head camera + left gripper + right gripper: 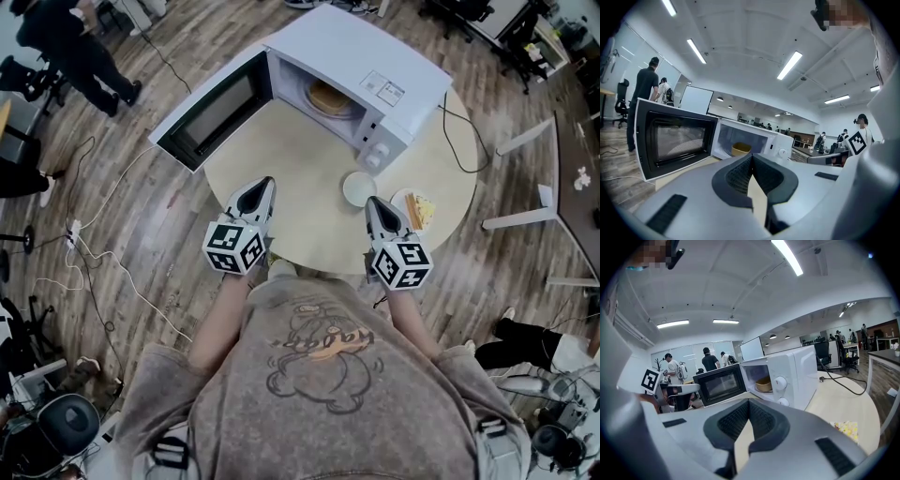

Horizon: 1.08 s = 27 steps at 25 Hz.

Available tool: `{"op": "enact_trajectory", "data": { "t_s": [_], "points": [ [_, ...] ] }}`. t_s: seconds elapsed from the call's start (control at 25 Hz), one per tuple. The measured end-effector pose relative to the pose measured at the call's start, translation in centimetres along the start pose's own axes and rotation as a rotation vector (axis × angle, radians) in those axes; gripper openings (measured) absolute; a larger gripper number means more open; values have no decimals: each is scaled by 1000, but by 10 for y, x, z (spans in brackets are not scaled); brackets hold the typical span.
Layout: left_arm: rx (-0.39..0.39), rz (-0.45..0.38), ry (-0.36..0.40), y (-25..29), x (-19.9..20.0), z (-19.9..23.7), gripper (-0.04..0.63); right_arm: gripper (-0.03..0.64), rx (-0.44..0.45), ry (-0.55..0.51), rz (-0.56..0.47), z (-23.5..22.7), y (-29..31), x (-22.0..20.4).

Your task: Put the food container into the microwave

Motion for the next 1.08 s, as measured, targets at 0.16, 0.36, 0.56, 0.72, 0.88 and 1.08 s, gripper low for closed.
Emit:
{"op": "enact_trajectory", "data": {
  "t_s": [0.16, 0.36, 0.56, 0.72, 0.88, 1.08],
  "points": [
    [12, 6, 0, -1, 2, 4, 31, -3, -1, -11, -8, 0, 3, 3],
    [20, 1, -7, 1, 2, 7, 31, -3, 2, -14, -10, 0, 5, 3],
    [23, 0, -8, 4, 1, 6, 31, -3, 2, -21, -21, -1, 10, 8],
    [31, -3, -18, 4, 1, 7, 31, -3, 8, -41, -19, -1, 13, 11],
    [46, -14, -48, 6, 1, 9, 31, -3, 16, -42, -11, -1, 15, 9],
    [50, -15, -59, 5, 0, 9, 31, -3, 17, -49, -11, -1, 17, 9]
  ]
}}
Point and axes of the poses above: the fingertips, and each gripper's own axes: y forward along the fingers, z to its left, x out of its top, the point moved 3 cm from there along -y, backward along the fingers, and after that the axes turned 13 degrees about -z, right-handed, at the moved point
